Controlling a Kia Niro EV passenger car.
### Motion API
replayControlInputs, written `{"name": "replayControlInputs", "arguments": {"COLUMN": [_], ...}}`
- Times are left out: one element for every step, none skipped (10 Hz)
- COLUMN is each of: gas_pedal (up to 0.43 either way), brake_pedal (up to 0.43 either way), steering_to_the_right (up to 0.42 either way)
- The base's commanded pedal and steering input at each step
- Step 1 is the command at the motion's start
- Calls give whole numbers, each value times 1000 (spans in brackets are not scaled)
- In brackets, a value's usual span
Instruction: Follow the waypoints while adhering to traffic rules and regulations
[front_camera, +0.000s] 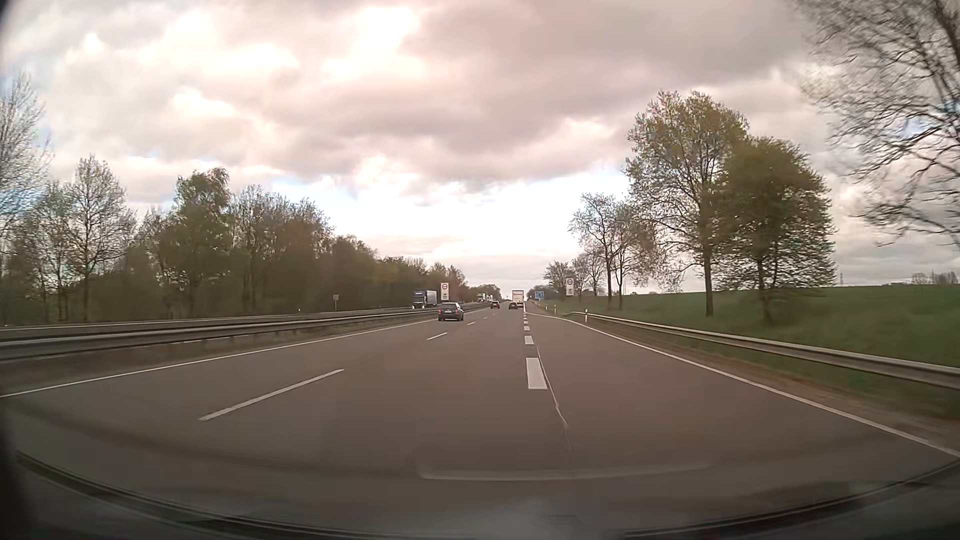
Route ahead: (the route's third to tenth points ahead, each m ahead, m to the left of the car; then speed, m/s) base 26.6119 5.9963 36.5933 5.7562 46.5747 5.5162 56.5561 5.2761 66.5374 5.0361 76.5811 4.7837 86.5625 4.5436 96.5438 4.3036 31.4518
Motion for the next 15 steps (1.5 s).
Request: {"name": "replayControlInputs", "arguments": {"gas_pedal": [331,331,331,331,331,319,319,319,319,319,319,311,299,299,311], "brake_pedal": [0,0,0,0,0,0,0,0,0,0,0,0,0,0,0], "steering_to_the_right": [-1,-1,0,0,0,0,0,0,0,0,0,0,0,0,0]}}
